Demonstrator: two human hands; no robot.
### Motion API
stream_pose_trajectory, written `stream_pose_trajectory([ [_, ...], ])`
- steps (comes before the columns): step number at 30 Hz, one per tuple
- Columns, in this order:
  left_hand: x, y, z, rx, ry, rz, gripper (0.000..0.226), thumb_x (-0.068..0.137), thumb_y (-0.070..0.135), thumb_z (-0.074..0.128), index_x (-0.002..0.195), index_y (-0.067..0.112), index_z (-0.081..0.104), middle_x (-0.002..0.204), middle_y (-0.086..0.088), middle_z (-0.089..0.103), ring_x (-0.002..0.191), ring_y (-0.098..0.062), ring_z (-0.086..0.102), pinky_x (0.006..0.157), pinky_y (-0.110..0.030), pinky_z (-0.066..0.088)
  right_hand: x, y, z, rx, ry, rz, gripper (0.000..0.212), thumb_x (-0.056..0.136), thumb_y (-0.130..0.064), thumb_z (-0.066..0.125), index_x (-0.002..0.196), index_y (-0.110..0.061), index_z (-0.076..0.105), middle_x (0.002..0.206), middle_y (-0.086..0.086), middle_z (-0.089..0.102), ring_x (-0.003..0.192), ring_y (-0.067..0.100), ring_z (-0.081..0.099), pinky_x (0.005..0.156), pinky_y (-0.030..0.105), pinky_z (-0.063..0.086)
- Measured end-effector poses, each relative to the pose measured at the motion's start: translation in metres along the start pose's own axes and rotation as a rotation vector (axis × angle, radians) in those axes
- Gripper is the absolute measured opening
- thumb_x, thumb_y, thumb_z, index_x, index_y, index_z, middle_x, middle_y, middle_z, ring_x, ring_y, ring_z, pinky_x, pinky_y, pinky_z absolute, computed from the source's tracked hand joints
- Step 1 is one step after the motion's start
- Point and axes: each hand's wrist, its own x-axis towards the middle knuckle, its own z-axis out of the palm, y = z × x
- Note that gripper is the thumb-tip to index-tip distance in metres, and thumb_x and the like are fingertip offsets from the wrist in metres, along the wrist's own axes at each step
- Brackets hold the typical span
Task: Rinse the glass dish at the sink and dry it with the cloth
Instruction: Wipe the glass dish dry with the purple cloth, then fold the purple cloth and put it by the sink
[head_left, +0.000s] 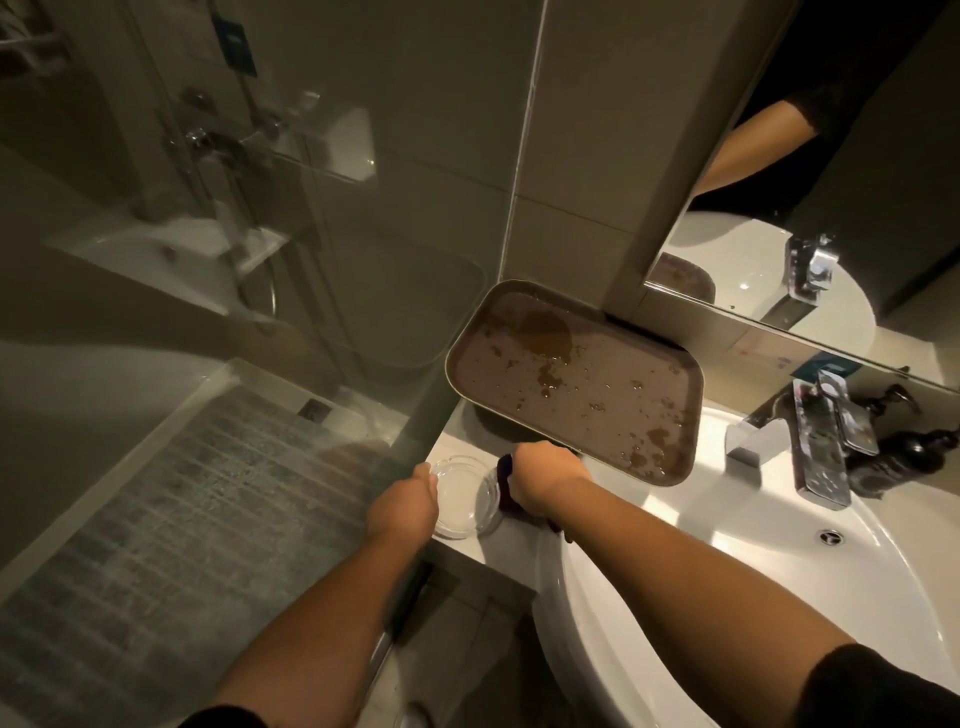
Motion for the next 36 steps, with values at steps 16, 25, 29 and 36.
stream_pose_trajectory([
  [16,-0.046,0.026,-0.036,-0.269,0.09,0.07,0.044,0.103,0.042,0.03,0.119,0.01,0.057,0.111,-0.014,0.069,0.099,-0.03,0.064,0.085,-0.038,0.052,-0.097,0.053,-0.012,0.648,0.111,-0.178,0.018,0.096,-0.027,0.06,0.114,-0.03,0.058,0.105,-0.008,0.064,0.094,0.012,0.062,0.079,0.02,0.052],
  [25,-0.114,0.109,-0.082,-0.802,-0.412,0.23,0.051,0.1,0.054,0.03,0.085,0.021,0.067,0.094,-0.001,0.071,0.095,-0.016,0.063,0.092,-0.041,0.044,-0.176,0.075,0.015,0.214,0.424,-0.325,0.053,0.089,-0.024,0.07,0.137,-0.033,0.052,0.127,-0.003,0.061,0.111,0.013,0.057,0.09,0.018,0.047],
  [29,-0.129,0.128,-0.075,-0.7,-0.536,0.246,0.051,0.097,0.054,0.038,0.092,0.013,0.068,0.105,-0.013,0.072,0.104,-0.027,0.064,0.092,-0.042,0.045,-0.206,0.089,0.038,-0.009,0.616,-0.337,0.07,0.074,-0.027,0.085,0.134,-0.031,0.05,0.119,0.003,0.068,0.098,0.021,0.066,0.079,0.02,0.053],
  [36,-0.167,0.166,-0.048,-0.575,-0.779,0.347,0.031,0.089,0.044,0.06,0.098,0.018,0.073,0.084,0.004,0.075,0.09,-0.018,0.063,0.095,-0.043,0.045,-0.265,0.124,0.056,0.3,0.648,-0.219,0.035,0.096,-0.053,0.051,0.123,-0.033,0.06,0.111,-0.012,0.066,0.099,0.007,0.056,0.083,0.025,0.045],
])
